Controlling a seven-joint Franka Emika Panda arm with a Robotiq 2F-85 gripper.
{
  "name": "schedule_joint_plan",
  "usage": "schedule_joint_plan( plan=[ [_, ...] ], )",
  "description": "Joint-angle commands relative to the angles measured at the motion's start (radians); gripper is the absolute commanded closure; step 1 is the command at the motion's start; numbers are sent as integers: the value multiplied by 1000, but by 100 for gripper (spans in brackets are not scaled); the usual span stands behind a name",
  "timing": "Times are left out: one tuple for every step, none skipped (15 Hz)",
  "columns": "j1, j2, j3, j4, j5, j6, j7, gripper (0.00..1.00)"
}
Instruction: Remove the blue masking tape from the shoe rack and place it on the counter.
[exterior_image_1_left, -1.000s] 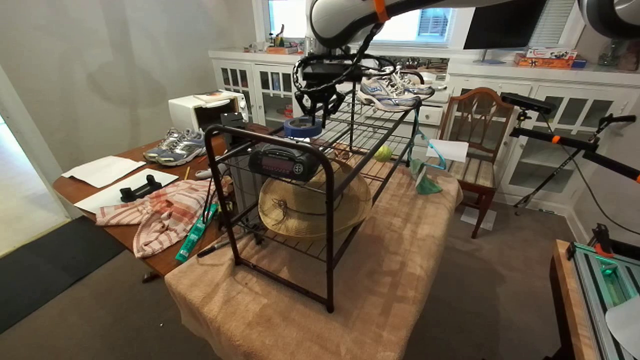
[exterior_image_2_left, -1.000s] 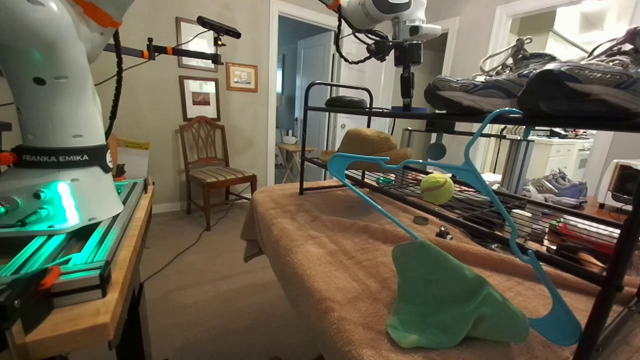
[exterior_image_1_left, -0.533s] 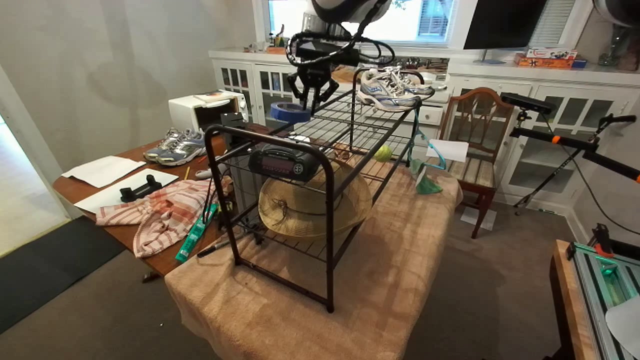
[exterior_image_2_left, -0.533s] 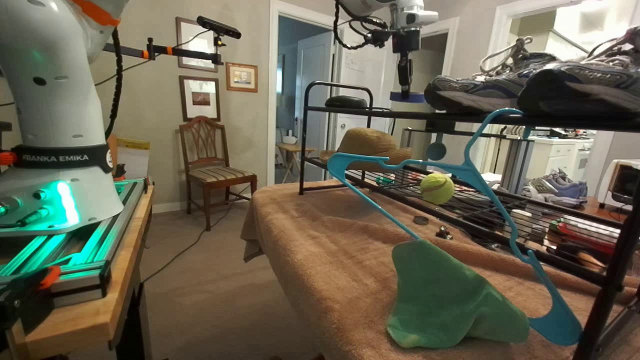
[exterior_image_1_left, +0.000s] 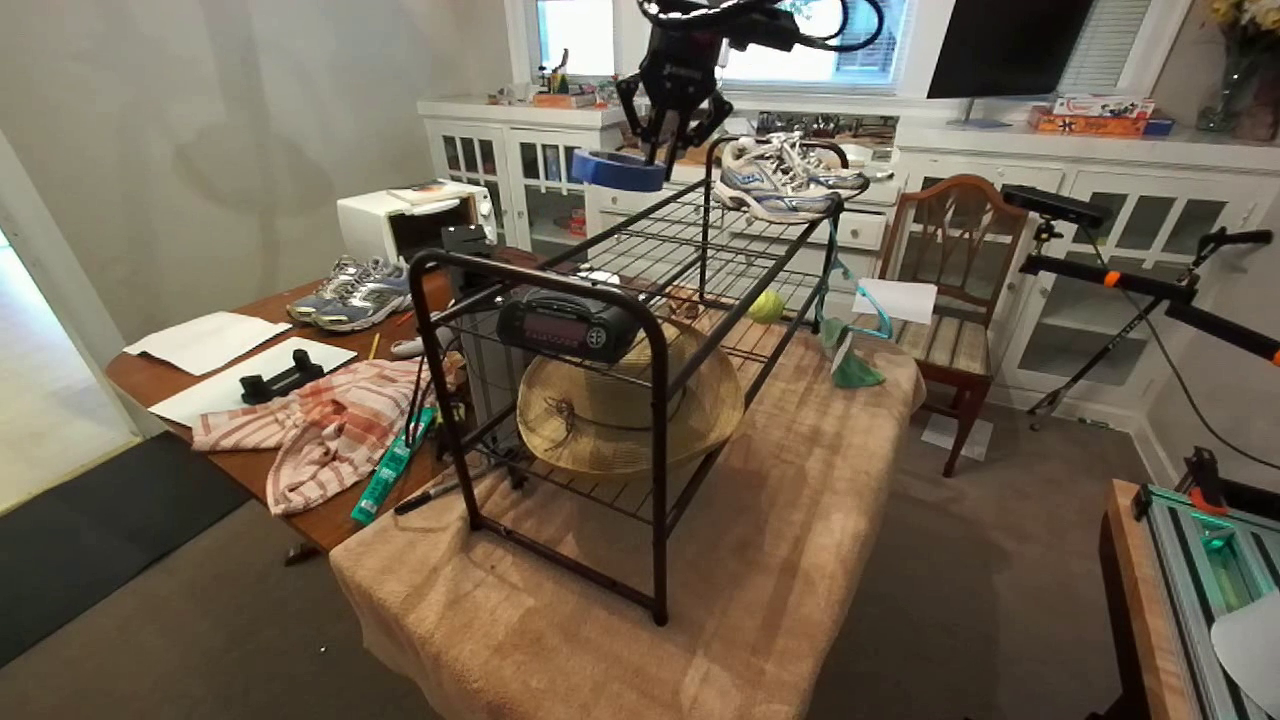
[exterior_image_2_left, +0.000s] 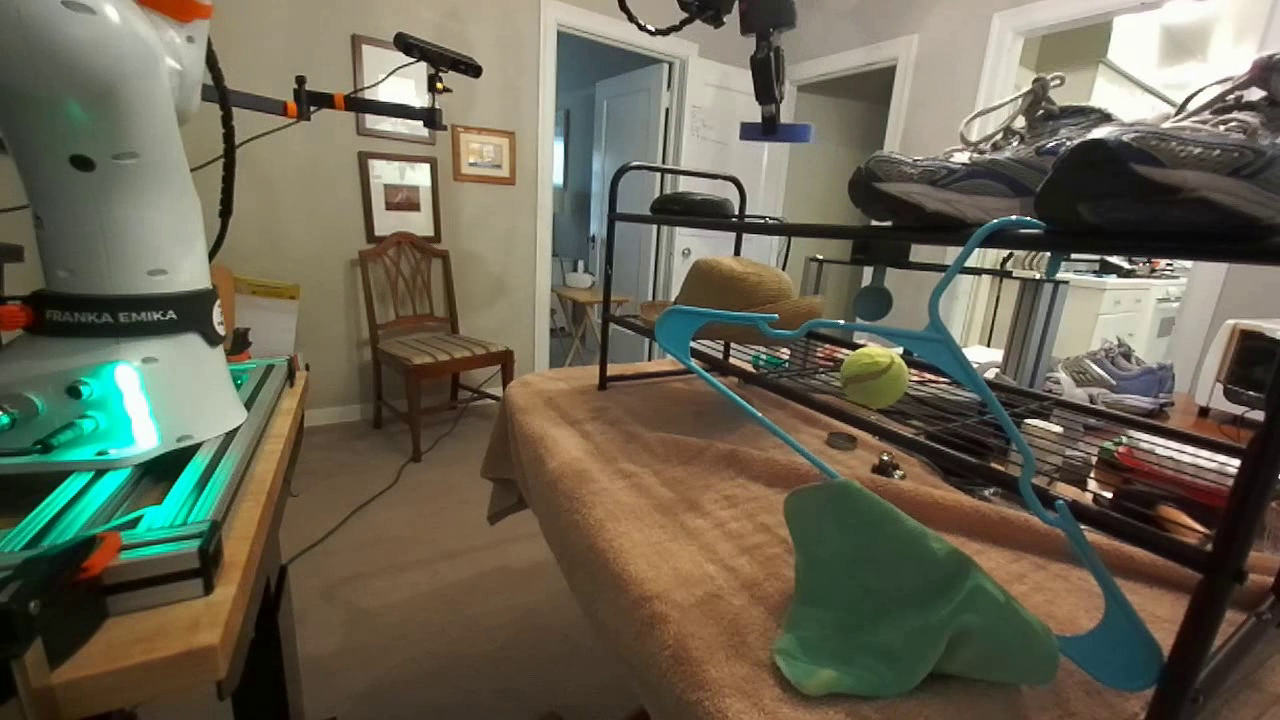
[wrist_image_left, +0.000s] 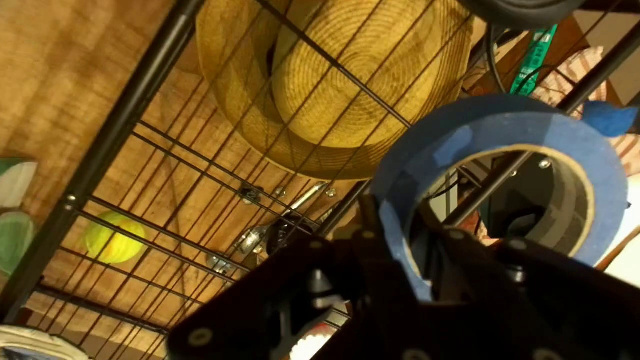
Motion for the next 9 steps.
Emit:
schedule_joint_plan(
  plan=[
    [4, -182, 6, -241, -49, 53, 9, 95],
    [1, -222, 4, -290, -65, 55, 46, 95],
    [-5, -260, 3, -339, -83, 64, 88, 95],
    [-14, -294, 1, -389, -89, 82, 166, 95],
    [-26, -327, 2, -440, -91, 104, 210, 95],
    [-39, -363, 3, -492, -97, 124, 256, 95],
    [-54, -397, 4, -546, -96, 141, 298, 95],
    [-72, -429, 4, -599, -90, 155, 335, 95],
    [-90, -464, 3, -654, -87, 170, 372, 95]
  ],
)
